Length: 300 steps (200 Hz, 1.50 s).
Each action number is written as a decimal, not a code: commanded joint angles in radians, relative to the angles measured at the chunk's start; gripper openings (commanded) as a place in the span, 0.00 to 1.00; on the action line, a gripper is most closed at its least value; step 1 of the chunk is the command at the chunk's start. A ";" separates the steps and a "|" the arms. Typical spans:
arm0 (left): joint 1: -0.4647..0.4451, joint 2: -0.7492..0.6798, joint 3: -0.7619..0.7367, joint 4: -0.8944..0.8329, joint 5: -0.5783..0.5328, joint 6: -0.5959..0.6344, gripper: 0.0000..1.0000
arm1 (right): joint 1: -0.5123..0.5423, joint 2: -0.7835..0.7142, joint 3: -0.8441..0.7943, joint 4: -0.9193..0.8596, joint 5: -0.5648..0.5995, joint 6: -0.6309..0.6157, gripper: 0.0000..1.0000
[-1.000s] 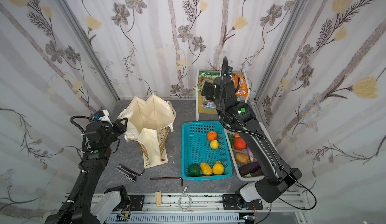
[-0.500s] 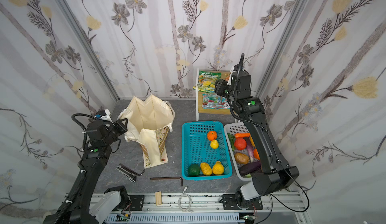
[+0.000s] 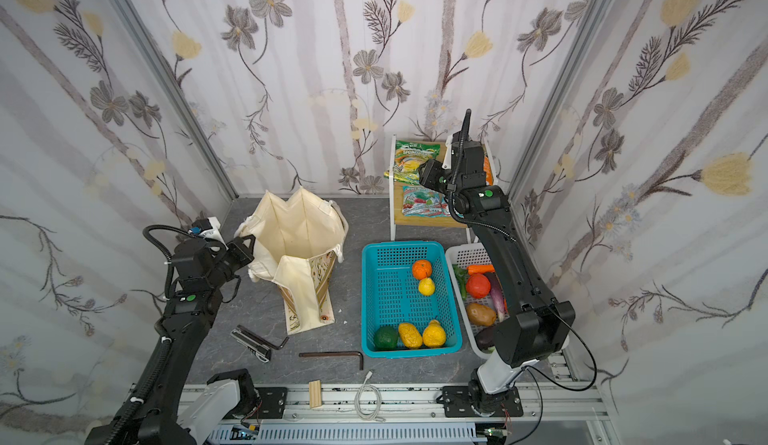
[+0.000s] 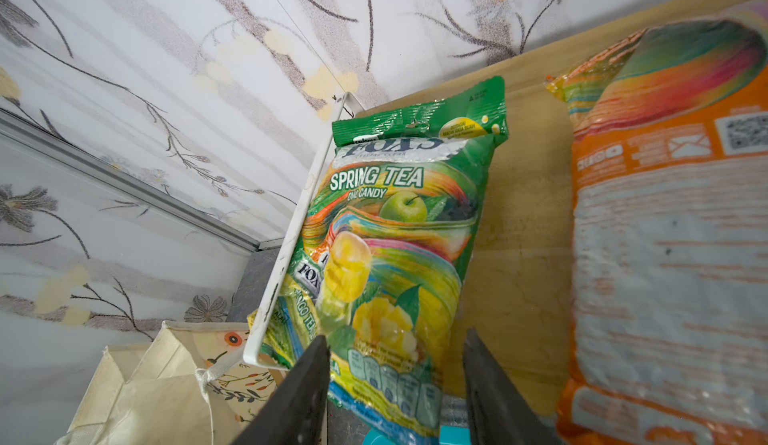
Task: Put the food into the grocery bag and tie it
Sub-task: 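Move the right gripper away from the bag toward the candy shelf, then close the right gripper on the green Spring Tea candy bag and lift it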
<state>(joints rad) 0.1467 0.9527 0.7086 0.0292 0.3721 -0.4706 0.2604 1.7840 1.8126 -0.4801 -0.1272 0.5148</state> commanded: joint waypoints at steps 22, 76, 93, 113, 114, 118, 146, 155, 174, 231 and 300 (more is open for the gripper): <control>-0.001 -0.002 0.009 -0.003 0.025 0.001 0.00 | 0.000 -0.008 -0.021 0.049 0.016 -0.006 0.54; 0.000 -0.002 0.009 -0.003 0.025 0.002 0.00 | 0.000 -0.024 -0.072 0.095 -0.030 0.014 0.45; 0.000 -0.001 0.008 -0.003 0.024 0.001 0.00 | 0.000 -0.036 -0.093 0.109 -0.040 0.020 0.42; 0.000 0.000 0.007 -0.003 0.024 0.001 0.00 | 0.000 -0.050 -0.115 0.122 -0.040 0.023 0.42; 0.000 0.000 0.007 -0.003 0.024 0.001 0.00 | 0.000 -0.049 -0.115 0.122 -0.040 0.023 0.42; -0.001 0.000 0.008 -0.003 0.024 0.000 0.00 | 0.000 -0.051 -0.118 0.125 -0.040 0.022 0.42; 0.000 0.001 0.008 -0.003 0.024 0.001 0.00 | 0.000 -0.051 -0.122 0.130 -0.050 0.025 0.40; -0.001 0.001 0.008 -0.003 0.024 0.000 0.00 | 0.000 -0.049 -0.126 0.133 -0.054 0.026 0.39; -0.001 0.001 0.008 -0.003 0.023 0.000 0.00 | 0.000 -0.048 -0.128 0.137 -0.055 0.028 0.34; -0.001 0.000 0.008 -0.003 0.023 0.000 0.00 | 0.000 -0.043 -0.130 0.141 -0.057 0.027 0.09; -0.001 -0.002 0.008 -0.003 0.024 -0.001 0.00 | -0.001 -0.078 -0.117 0.134 -0.015 0.016 0.00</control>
<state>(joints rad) 0.1459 0.9527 0.7105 0.0292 0.3786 -0.4709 0.2596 1.7275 1.6863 -0.3874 -0.1757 0.5415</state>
